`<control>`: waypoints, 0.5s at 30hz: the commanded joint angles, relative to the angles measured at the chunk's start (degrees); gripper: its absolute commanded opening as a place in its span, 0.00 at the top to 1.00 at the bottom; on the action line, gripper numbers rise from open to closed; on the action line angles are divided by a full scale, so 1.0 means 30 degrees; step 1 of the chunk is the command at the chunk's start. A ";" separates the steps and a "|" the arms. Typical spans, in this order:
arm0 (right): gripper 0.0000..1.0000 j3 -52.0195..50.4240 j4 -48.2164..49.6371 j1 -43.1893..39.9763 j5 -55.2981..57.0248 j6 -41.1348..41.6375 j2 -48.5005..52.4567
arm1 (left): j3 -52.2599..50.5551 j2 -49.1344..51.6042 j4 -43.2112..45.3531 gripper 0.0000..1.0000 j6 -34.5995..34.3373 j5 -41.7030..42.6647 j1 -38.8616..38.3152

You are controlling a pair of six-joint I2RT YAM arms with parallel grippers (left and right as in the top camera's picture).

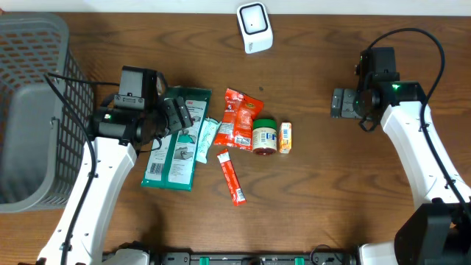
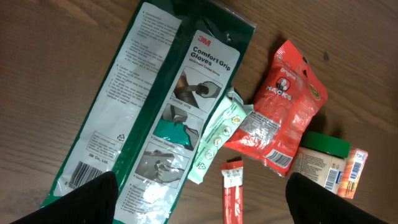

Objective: Scan the item barcode
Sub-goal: 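Raise the left gripper and pull it back left beside the gloves pack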

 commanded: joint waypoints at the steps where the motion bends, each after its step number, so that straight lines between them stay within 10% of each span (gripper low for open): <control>1: 0.01 0.0197 0.0051 -0.0058 0.0313 -0.0124 -0.0189 | 0.0313 -0.0102 -0.0073 0.14 0.0109 -0.0182 0.0051; 15: 0.01 0.0197 0.0146 -0.0044 -0.0051 -0.0124 -0.0189 | 0.0313 -0.0102 -0.0073 0.14 0.0109 -0.0182 0.0051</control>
